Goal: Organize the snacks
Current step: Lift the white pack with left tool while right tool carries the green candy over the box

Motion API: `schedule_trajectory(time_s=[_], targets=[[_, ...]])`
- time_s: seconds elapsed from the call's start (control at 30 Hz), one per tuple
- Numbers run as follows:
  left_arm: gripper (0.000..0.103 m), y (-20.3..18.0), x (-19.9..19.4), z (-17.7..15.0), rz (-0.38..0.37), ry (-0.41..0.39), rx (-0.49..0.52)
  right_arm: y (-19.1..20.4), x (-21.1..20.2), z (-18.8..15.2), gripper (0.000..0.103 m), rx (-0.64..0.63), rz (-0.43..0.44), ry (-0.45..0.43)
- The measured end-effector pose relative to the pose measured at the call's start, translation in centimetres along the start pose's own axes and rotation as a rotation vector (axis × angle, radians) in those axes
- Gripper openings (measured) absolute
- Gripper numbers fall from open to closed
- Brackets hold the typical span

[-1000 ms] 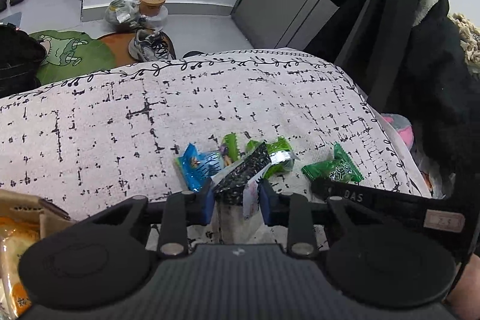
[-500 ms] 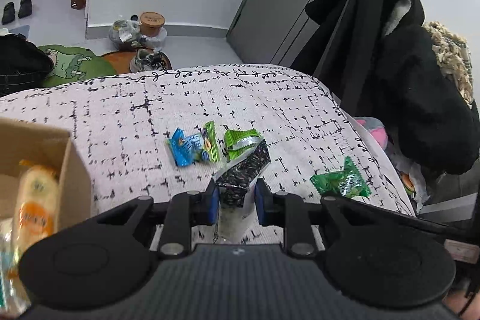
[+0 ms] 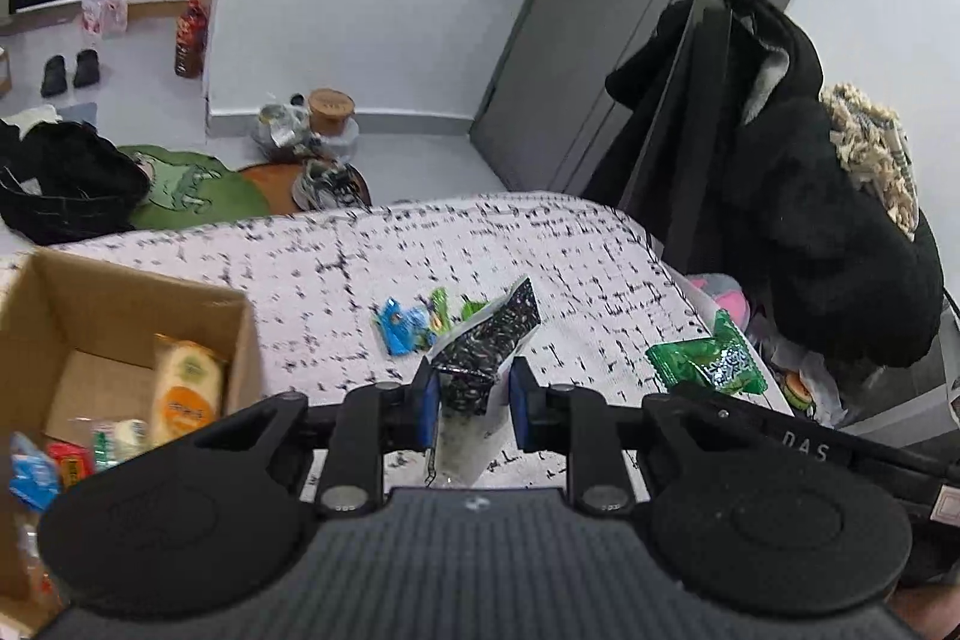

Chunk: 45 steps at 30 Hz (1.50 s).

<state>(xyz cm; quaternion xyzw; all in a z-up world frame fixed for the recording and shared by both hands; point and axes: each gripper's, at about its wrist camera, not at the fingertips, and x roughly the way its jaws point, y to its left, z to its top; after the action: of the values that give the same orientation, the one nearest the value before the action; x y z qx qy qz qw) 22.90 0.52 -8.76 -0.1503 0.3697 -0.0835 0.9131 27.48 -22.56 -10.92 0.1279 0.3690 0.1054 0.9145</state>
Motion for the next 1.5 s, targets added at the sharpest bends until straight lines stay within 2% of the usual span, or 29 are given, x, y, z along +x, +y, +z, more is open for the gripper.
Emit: schedule_trajectory(time_s=[0.4,0.73,1.23,1.5], targets=[[0.022,2.7,-5.4,0.9,0.101,-0.056,-0.030,3.6,-0.9,1.0,0.014,-0.082,0.141,-0.026],[0.023,6.2,-7.4,1.0,0.162,-0.080,-0.086,6.9,-0.3,0.6,0.014,-0.149,0.201,-0.016],[0.023,12.9,-6.7,0.5,0.257,-0.059,-0.182,10.8,2.7,-0.8,0.014,-0.166,0.263,0.043],[0.026,14.5,-5.8,0.3,0.286,-0.056,-0.192,13.3,4.6,-1.1,0.014,-0.186,0.299,0.077]])
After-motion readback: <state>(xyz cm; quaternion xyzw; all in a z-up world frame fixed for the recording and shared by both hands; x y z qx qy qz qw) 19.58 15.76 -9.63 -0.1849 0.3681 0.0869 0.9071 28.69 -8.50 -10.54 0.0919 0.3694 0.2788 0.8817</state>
